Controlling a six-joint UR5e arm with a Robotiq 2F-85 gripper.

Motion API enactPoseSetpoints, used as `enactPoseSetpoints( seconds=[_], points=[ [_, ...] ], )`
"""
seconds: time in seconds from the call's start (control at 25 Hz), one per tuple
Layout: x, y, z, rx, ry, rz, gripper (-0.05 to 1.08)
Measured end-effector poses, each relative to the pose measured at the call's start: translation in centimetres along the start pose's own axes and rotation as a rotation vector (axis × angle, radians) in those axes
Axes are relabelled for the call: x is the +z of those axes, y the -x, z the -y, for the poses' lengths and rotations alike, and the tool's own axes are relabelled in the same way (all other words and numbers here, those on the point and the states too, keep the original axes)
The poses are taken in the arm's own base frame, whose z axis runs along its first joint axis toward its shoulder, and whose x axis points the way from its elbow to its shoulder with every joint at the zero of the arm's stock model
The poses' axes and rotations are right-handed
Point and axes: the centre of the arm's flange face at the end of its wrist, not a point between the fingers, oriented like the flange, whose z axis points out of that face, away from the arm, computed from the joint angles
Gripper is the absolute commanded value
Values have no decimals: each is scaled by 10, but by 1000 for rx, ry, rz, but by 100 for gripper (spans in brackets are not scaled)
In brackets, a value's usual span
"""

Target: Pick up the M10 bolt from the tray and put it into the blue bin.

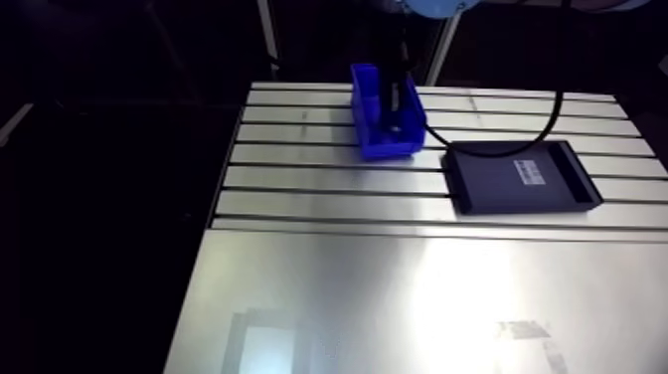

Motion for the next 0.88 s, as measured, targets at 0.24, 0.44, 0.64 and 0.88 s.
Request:
enactPoseSetpoints(
  seconds=[0.24,0.44,0.64,0.88],
  points=[
    [3,0,-2,2,6,0,1],
    [-5,-1,-3,33,20,-3,1],
    [-35,-6,0,40,59,-9,1],
    [-89,-5,8,53,99,-14,1]
  ],
)
